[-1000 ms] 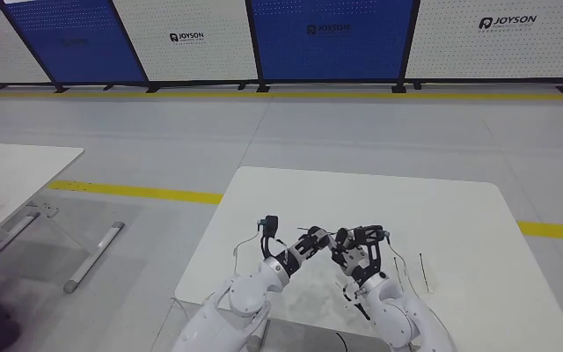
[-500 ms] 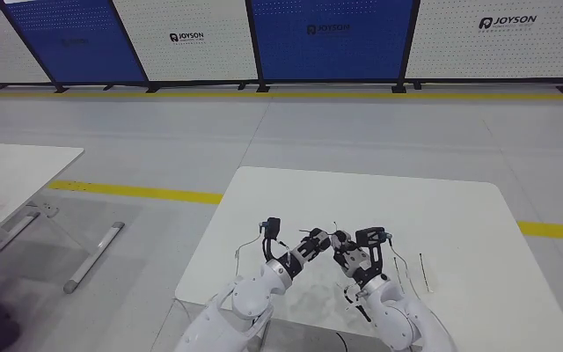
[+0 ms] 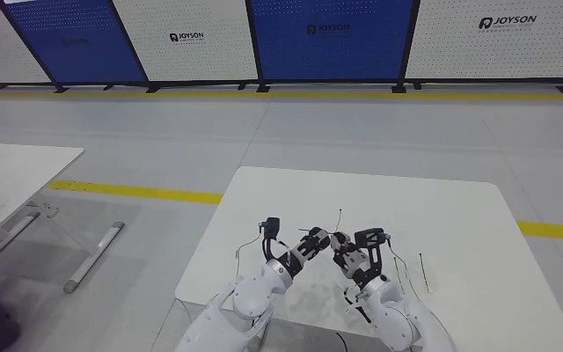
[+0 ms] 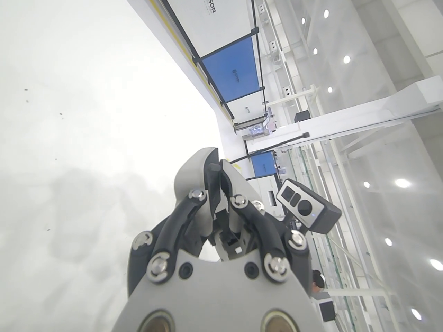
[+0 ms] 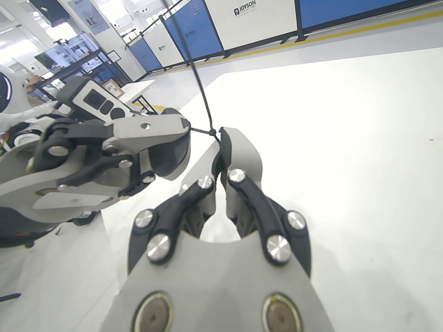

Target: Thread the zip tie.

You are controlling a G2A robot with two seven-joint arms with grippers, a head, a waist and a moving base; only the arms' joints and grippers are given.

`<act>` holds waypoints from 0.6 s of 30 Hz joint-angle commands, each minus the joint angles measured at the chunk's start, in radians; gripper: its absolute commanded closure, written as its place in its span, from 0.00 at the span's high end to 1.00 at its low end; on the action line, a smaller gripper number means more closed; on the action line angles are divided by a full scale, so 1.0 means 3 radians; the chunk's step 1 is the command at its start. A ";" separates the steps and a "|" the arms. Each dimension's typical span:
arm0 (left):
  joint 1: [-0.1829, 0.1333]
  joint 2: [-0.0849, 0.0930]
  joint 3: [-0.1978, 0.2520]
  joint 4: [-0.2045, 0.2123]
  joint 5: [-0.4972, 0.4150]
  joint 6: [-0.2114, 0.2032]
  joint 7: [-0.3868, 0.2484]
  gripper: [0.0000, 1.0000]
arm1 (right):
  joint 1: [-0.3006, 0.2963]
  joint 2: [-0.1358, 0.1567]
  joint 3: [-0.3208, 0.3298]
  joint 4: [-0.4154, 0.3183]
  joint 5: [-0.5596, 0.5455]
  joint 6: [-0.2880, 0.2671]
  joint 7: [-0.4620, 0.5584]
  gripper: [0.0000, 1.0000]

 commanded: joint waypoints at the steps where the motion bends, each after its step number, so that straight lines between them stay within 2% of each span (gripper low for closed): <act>1: 0.0005 0.0001 -0.0006 -0.0009 -0.0015 -0.0014 0.0003 0.00 | 0.0006 -0.0001 -0.0008 0.0012 -0.0004 0.0002 0.0011 0.00; 10: 0.0017 0.0007 -0.0023 -0.0023 -0.0023 -0.0021 0.0016 0.00 | 0.0013 -0.0002 -0.0018 0.0040 0.0034 0.0000 0.0008 0.00; 11: 0.0016 0.0007 -0.0023 -0.0022 -0.0022 -0.0019 0.0016 0.00 | 0.0012 -0.0001 -0.0016 0.0039 0.0037 -0.0002 0.0007 0.12; 12: 0.0016 0.0008 -0.0021 -0.0019 -0.0018 -0.0018 0.0015 0.00 | 0.0010 0.0000 -0.0014 0.0037 0.0040 -0.0004 0.0004 0.15; 14: 0.0014 0.0008 -0.0015 -0.0013 -0.0012 -0.0017 0.0014 0.00 | 0.0006 0.0001 -0.0009 0.0029 0.0044 -0.0009 -0.0004 0.18; 18: 0.0010 0.0008 -0.0003 -0.0005 -0.0007 -0.0018 0.0017 0.00 | 0.0001 0.0004 -0.0001 0.0016 0.0046 -0.0005 -0.0017 0.18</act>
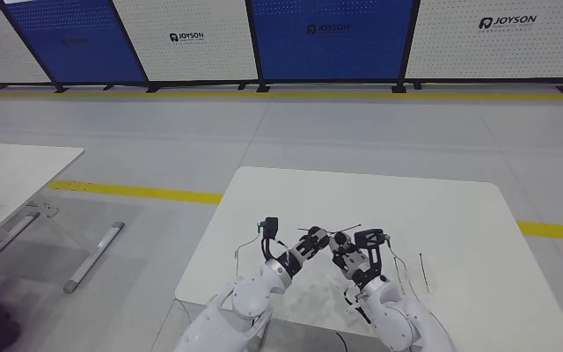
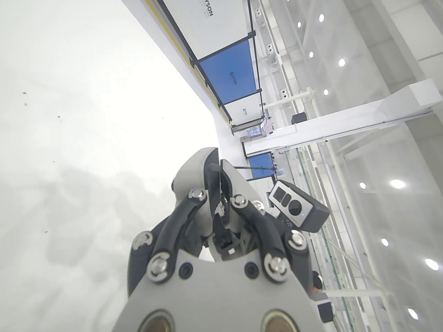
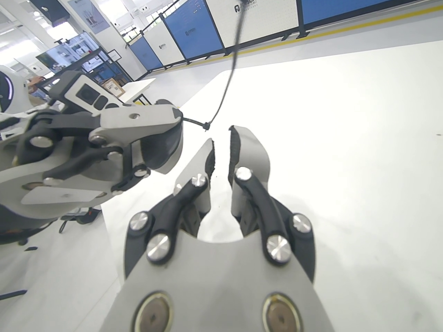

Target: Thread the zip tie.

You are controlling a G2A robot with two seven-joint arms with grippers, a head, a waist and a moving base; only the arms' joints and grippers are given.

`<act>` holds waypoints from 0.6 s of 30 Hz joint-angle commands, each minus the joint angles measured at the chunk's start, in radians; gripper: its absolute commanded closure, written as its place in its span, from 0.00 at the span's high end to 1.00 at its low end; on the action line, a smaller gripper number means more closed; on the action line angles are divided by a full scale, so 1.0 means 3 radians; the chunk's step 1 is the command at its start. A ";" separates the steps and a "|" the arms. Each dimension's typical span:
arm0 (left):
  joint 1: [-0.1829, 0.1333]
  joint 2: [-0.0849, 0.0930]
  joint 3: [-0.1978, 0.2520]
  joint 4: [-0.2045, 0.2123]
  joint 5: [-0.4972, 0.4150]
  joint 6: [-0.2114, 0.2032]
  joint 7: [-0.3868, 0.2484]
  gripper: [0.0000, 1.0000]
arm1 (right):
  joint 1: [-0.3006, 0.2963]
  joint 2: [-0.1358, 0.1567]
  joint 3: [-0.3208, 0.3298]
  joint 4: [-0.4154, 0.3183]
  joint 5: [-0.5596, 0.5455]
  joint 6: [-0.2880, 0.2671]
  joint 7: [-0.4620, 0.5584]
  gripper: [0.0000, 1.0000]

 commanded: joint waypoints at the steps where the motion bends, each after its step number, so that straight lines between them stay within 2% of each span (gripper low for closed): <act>1: -0.0002 0.0000 0.0004 0.0003 0.0001 0.0000 0.0000 0.00 | -0.0002 0.0001 0.0001 -0.0003 0.0000 0.0002 -0.0003 0.18; 4: -0.0005 0.0000 0.0008 0.0005 0.0003 0.0006 0.0000 0.00 | -0.0003 0.0002 0.0001 -0.0007 -0.0003 0.0003 -0.0005 0.16; 18: -0.0035 0.0001 0.0042 0.0030 0.0036 0.0035 -0.0007 0.00 | -0.0007 0.0011 0.0007 -0.0046 -0.0005 -0.0009 0.0020 0.23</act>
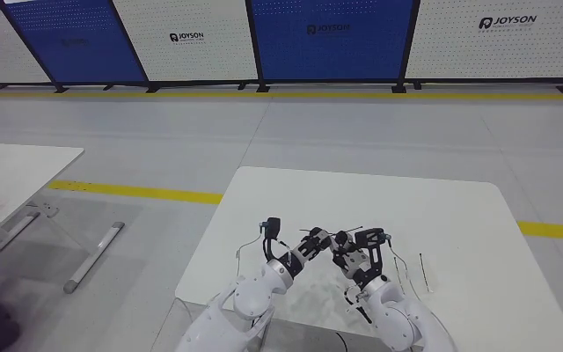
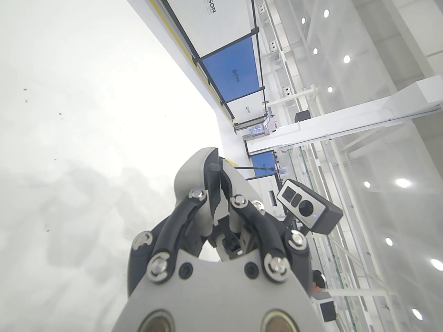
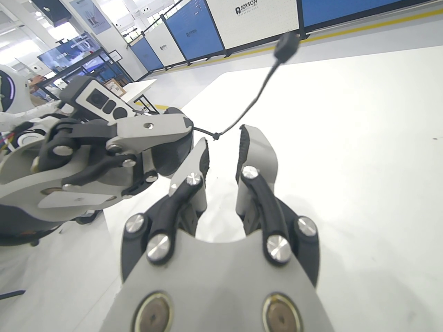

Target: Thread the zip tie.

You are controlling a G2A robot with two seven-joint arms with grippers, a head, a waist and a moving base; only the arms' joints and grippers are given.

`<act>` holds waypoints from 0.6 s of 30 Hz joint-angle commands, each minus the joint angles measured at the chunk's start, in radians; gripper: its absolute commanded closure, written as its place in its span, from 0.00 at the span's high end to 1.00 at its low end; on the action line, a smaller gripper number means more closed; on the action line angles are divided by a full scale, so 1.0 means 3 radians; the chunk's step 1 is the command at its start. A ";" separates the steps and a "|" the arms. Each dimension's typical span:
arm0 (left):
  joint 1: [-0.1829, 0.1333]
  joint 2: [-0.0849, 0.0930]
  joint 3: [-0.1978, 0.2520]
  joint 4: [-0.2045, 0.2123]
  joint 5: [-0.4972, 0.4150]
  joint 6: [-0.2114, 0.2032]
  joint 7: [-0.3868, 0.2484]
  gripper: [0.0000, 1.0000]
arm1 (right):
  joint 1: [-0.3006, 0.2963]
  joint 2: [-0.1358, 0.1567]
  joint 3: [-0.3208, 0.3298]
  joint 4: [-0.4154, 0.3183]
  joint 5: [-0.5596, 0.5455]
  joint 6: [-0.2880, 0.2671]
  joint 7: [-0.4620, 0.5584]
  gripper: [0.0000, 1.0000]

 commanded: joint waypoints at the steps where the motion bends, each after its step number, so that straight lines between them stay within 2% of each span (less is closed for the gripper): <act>1: -0.0003 0.0001 0.0005 0.0001 0.0010 0.0004 -0.0007 0.00 | 0.0001 0.0000 0.0001 -0.0005 0.0006 0.0003 -0.0001 0.23; 13: -0.0002 0.0007 0.0020 0.0005 0.0040 -0.0002 -0.0030 0.00 | 0.0024 -0.0002 -0.0007 0.0003 0.0032 0.0039 0.0003 0.18; 18: 0.0002 0.0010 0.0023 0.0003 0.0048 -0.0004 -0.0035 0.00 | 0.0036 -0.0004 -0.0016 0.0014 0.0033 0.0045 0.0003 0.13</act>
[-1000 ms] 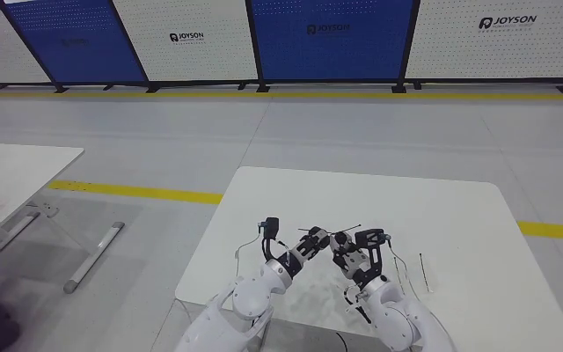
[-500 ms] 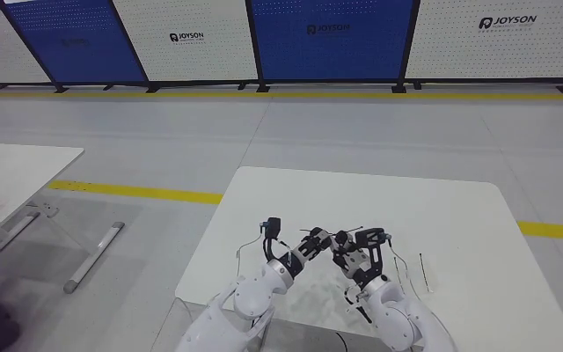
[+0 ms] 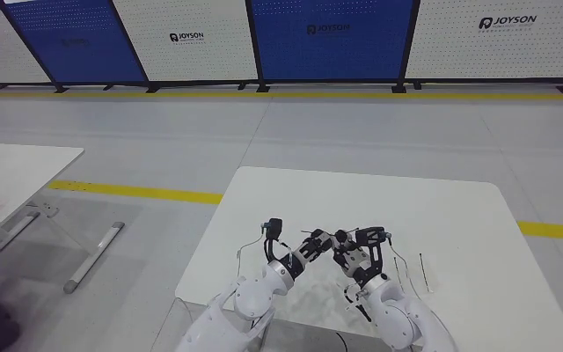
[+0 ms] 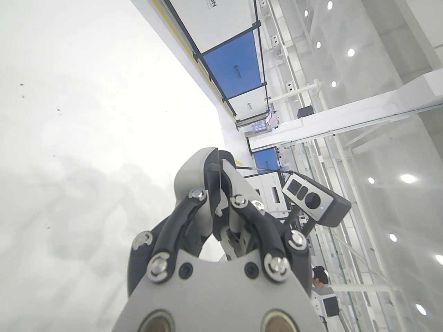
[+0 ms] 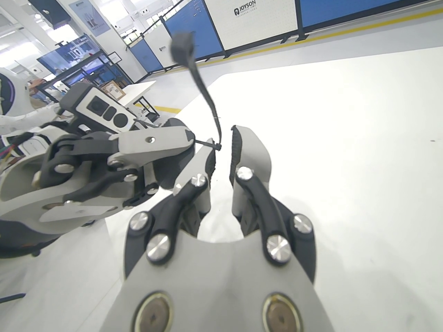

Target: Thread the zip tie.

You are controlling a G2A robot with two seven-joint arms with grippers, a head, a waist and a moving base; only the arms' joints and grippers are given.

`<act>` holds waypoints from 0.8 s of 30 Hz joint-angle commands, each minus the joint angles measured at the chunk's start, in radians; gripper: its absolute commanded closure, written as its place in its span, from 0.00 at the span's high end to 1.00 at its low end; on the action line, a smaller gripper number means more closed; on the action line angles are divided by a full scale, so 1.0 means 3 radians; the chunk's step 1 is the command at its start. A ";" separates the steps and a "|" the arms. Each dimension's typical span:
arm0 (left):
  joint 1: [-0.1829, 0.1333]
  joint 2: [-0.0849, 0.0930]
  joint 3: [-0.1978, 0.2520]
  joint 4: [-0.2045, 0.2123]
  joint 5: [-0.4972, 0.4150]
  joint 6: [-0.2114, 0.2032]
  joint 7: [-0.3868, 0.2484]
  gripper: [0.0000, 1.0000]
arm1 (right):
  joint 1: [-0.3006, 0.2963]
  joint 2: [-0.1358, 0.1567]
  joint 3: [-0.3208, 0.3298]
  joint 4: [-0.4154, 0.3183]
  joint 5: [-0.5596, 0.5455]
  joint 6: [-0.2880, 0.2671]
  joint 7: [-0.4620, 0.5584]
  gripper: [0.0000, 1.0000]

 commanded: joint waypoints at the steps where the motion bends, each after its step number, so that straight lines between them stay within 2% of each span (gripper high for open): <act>1: 0.0000 0.0000 0.0002 0.0001 0.0003 0.0001 0.0003 0.00 | 0.0002 0.0000 -0.0002 0.0003 0.0000 0.0001 -0.0004 0.11; 2: -0.0002 0.0001 0.0003 0.0002 0.0004 0.0002 0.0007 0.00 | 0.0003 0.0000 -0.0003 0.0003 0.0001 0.0000 -0.0005 0.04; 4: -0.0005 0.0000 0.0006 0.0006 0.0008 0.0003 0.0015 0.00 | 0.0005 -0.0001 -0.0005 0.0006 0.0005 -0.0003 -0.0011 0.00; 12: -0.0029 -0.0001 0.0007 0.0028 -0.0023 0.0011 0.0016 0.00 | 0.0012 -0.0001 -0.0010 0.0021 0.0017 0.0001 -0.0011 0.00; 24: -0.0011 0.0005 -0.0016 -0.0035 -0.0073 -0.0049 0.0015 0.00 | 0.0069 -0.0009 -0.0056 0.0078 0.0007 0.0026 0.0063 0.00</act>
